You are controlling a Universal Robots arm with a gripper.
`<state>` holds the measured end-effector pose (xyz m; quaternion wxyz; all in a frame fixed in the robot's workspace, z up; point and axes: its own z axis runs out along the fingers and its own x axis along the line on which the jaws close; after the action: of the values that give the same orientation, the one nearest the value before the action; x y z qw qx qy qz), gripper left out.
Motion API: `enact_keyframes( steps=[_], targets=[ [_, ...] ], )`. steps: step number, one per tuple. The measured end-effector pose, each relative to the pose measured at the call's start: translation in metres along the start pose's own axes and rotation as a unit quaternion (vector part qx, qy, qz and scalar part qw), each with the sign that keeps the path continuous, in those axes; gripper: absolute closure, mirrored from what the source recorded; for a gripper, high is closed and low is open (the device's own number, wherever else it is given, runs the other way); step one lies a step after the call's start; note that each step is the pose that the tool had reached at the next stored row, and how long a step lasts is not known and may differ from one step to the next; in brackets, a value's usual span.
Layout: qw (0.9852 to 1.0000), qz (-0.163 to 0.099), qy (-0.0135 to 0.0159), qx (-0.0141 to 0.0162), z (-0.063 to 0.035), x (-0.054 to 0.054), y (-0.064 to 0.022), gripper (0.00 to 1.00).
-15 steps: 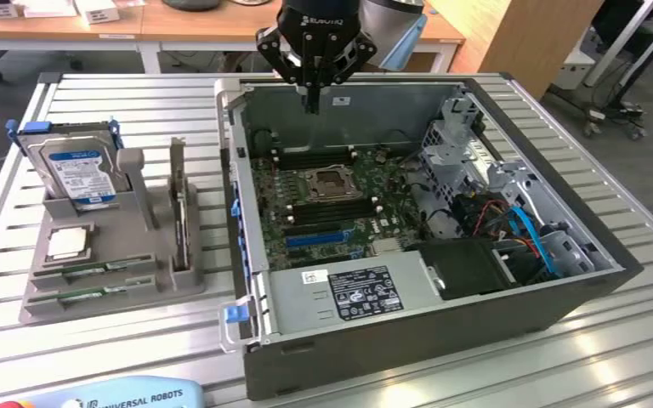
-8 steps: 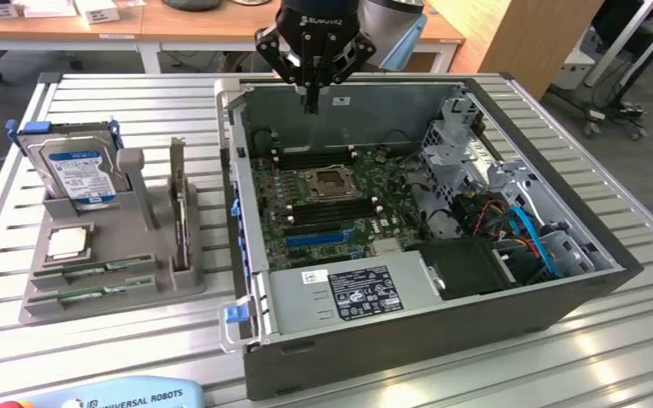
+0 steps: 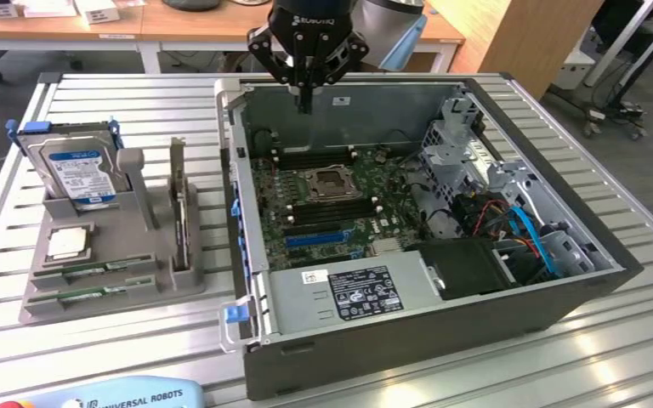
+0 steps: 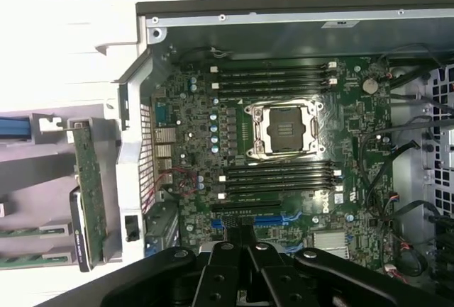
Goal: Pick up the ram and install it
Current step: 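Reach for the ram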
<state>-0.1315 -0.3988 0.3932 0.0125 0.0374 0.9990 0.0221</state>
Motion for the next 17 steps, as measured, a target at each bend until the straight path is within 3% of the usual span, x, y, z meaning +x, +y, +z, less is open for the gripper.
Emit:
enact_keyframes(
  steps=[17],
  targets=[
    [1.0000, 0.000, 0.0000, 0.0000, -0.0008, 0.031, -0.0023, 0.90]
  ],
)
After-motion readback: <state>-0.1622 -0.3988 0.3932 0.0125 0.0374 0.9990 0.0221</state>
